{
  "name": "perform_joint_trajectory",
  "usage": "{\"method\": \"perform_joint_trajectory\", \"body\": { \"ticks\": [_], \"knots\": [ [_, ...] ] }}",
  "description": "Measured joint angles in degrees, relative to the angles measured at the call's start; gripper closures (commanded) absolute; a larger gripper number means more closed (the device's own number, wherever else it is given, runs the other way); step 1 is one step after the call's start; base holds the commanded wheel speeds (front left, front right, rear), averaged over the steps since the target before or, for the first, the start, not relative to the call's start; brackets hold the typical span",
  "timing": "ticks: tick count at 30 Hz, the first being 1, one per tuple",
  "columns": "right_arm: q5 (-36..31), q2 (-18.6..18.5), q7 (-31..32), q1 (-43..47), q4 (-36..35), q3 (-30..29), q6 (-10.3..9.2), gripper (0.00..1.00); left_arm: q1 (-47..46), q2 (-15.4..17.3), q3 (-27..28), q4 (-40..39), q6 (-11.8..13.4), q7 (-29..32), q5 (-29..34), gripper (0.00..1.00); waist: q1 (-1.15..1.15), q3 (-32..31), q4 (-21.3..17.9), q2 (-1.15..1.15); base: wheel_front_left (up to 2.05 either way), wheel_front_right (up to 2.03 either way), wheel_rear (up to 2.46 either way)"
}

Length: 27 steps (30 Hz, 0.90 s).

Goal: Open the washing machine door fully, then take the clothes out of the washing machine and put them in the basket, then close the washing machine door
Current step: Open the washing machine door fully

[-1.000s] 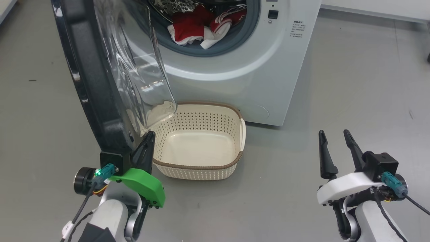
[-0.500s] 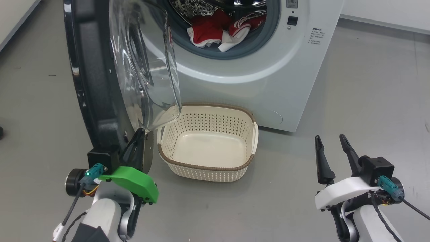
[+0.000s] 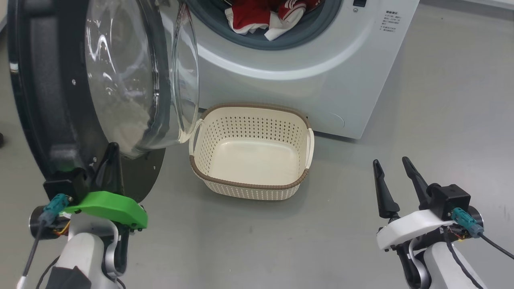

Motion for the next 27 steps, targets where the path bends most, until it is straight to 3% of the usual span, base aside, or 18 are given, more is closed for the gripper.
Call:
{"method": "perform_joint_trajectory", "body": {
  "ticks": [27],
  "knots": [
    [-2.24, -4.87, 2.11, -2.22, -2.63, -0.51, 0.09, 0.00, -1.59, 4.31, 17.10, 1.10, 1.43, -3.53, -7.49, 1.00, 0.00, 7.76, -0.18, 0.00, 0.00, 0.00, 0.00]
  ]
}}
